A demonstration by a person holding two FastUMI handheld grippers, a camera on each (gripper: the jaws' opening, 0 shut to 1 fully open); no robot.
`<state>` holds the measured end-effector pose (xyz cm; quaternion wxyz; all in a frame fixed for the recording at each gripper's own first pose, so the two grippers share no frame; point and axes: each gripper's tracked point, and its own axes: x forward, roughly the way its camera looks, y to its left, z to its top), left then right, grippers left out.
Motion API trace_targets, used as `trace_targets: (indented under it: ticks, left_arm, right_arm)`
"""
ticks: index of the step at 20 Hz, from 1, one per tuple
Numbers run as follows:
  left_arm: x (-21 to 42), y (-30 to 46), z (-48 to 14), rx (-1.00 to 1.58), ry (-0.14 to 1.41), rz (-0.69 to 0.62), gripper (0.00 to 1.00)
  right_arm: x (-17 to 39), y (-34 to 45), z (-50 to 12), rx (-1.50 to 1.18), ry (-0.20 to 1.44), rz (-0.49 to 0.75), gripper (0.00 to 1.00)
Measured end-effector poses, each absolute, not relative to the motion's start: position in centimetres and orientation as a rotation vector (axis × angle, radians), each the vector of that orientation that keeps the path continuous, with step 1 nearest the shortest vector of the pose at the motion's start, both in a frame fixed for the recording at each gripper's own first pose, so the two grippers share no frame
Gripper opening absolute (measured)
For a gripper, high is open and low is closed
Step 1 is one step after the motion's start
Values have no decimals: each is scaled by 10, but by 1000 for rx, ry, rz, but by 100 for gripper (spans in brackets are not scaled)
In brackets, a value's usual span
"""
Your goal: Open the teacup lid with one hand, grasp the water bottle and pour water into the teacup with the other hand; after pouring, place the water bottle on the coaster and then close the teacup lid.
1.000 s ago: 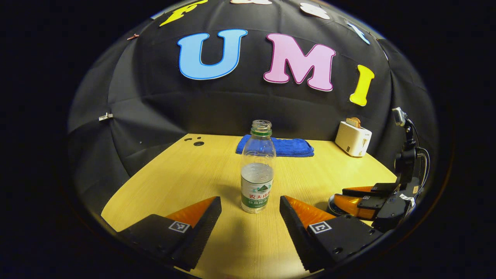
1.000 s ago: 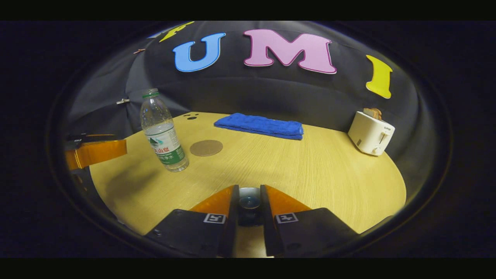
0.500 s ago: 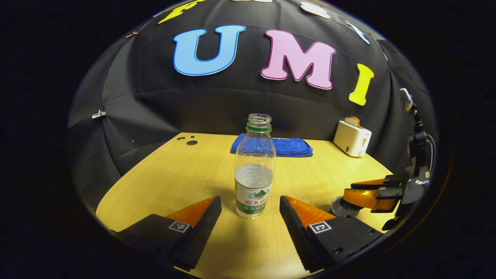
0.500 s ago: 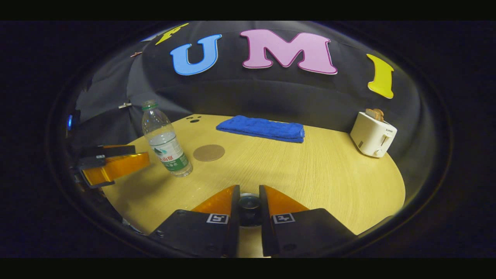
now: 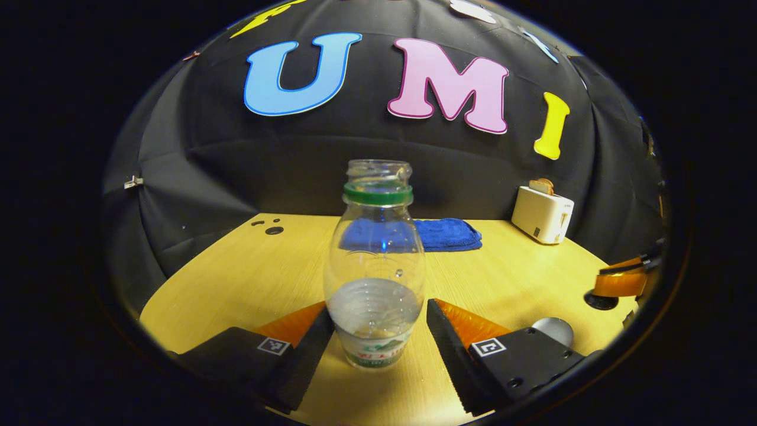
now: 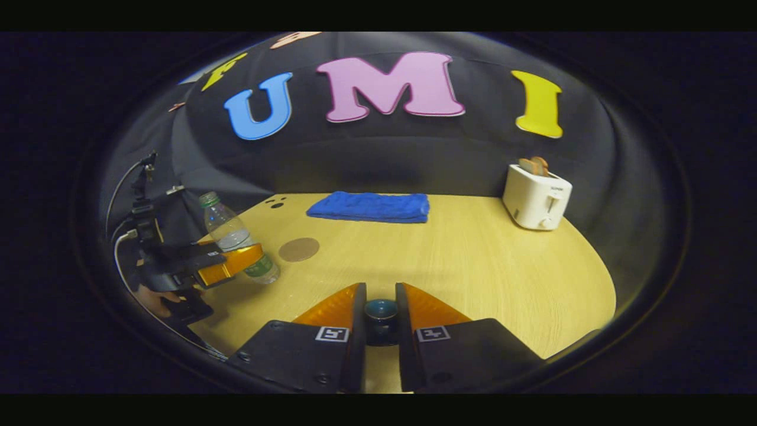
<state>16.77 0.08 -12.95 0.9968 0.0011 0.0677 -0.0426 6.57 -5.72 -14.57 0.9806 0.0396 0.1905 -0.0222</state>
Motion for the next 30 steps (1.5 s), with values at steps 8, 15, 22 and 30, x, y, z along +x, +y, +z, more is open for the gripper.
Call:
trace_targets:
  ticks: [8, 15, 22, 30]
  left_arm:
    - [192, 4, -142, 41, 132, -92, 81]
    - [180, -15, -139, 454, 105, -150, 75]
    - [181, -40, -117, 857, 37, -190, 75]
    - [186, -67, -136, 1182, -2, -285, 75]
  right_arm:
    - [58, -81, -162, 75, 381, -95, 31]
    - [53, -86, -178, 104, 353, -112, 27]
    - [35, -112, -191, 124, 351, -182, 26]
    - [21, -135, -203, 120, 367, -238, 26]
